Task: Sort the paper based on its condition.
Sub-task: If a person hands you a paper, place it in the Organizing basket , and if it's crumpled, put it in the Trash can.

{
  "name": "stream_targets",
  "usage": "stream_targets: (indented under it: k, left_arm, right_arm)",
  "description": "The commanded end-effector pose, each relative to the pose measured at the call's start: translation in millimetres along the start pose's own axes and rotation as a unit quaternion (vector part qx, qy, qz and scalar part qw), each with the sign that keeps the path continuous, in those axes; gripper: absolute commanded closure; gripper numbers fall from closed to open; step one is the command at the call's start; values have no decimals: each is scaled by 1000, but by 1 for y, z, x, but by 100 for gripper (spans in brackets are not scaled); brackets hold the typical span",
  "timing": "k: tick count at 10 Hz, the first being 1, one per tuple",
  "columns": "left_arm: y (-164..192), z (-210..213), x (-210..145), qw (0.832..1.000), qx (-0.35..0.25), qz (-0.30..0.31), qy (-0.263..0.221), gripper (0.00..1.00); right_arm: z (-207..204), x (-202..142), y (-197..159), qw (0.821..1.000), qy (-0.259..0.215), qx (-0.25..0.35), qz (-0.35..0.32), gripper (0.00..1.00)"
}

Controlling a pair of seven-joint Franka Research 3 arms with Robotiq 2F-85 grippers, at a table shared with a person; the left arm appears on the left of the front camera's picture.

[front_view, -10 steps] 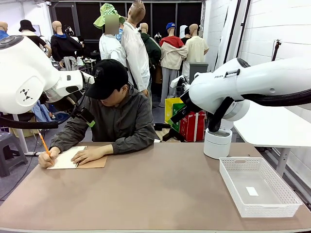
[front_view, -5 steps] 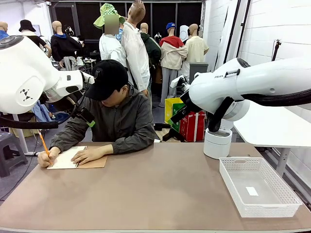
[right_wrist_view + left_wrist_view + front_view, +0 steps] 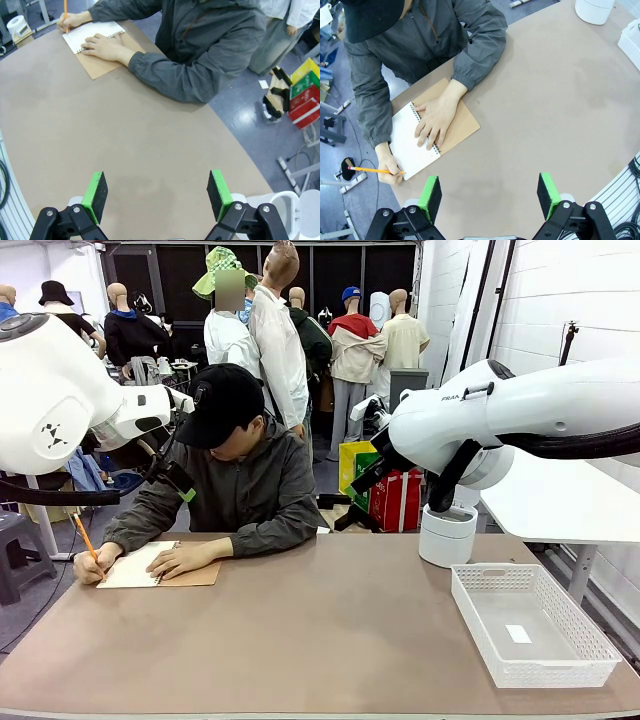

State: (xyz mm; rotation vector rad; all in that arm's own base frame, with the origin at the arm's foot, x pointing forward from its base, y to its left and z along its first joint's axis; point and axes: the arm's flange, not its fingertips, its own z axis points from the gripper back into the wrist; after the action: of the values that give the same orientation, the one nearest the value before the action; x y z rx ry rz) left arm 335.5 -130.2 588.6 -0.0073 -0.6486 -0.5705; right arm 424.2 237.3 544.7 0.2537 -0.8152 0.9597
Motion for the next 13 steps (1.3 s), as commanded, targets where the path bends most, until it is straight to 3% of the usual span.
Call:
stream_targets:
  k: [1,13]
  left_arm:
    - [1,1,1,1000,0,1,1,0]
    - [1,1,1,1000,0,1,1,0]
  right_arm:
    - [0,0,0,1000,0,-1,-1,0]
    - [0,0,0,1000,0,-1,-1,0]
